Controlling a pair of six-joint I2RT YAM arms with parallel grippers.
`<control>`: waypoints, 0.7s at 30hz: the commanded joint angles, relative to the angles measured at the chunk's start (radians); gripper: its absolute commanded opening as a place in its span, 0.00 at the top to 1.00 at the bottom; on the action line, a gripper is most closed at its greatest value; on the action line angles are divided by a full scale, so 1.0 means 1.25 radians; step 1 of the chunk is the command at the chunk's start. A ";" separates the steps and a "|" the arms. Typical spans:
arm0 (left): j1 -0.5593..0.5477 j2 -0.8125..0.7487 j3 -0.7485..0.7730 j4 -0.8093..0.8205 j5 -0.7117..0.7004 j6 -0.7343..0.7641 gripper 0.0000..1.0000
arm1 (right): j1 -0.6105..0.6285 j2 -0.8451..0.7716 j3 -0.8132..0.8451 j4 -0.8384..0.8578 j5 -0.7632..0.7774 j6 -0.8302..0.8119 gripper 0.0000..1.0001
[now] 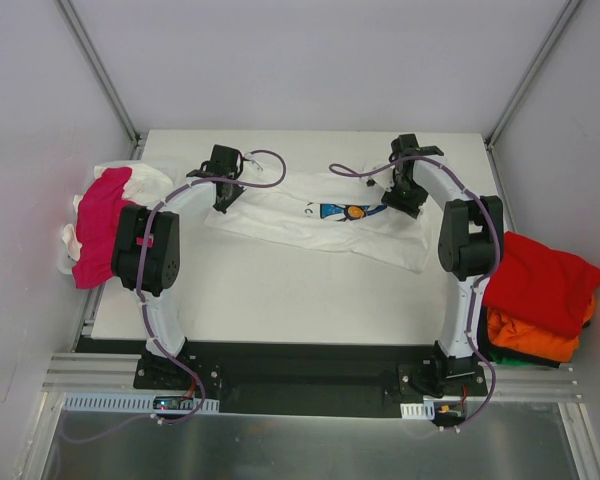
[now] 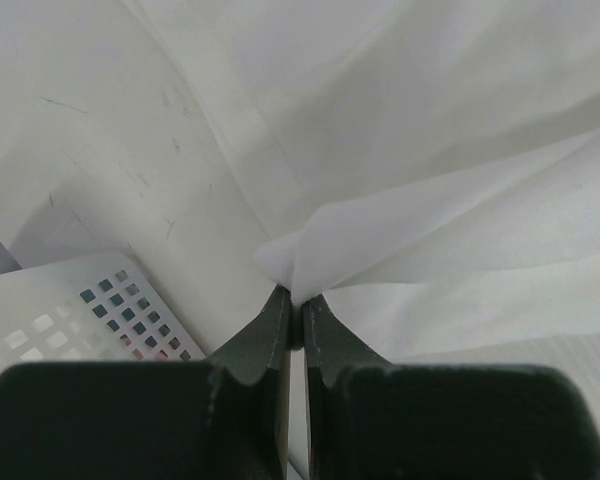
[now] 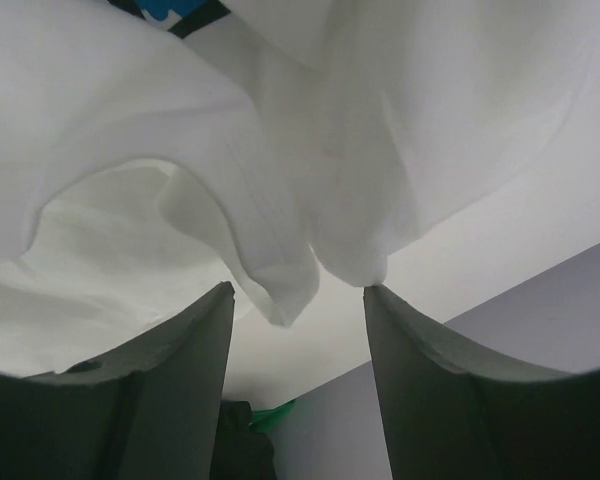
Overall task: Fold and stack the t-shirts
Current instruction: Fold the flattened tshirt in 1/3 of the way
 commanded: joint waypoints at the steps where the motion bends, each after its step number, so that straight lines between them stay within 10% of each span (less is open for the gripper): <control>1: -0.001 -0.002 -0.007 0.002 -0.016 -0.002 1.00 | -0.002 -0.038 0.003 0.010 0.019 0.010 0.42; 15: -0.009 -0.018 -0.017 0.002 -0.018 -0.017 1.00 | 0.086 -0.223 -0.138 -0.006 0.001 0.075 0.40; 21: -0.009 -0.027 -0.024 0.002 -0.003 -0.031 0.56 | 0.147 -0.260 -0.229 0.027 -0.012 0.111 0.31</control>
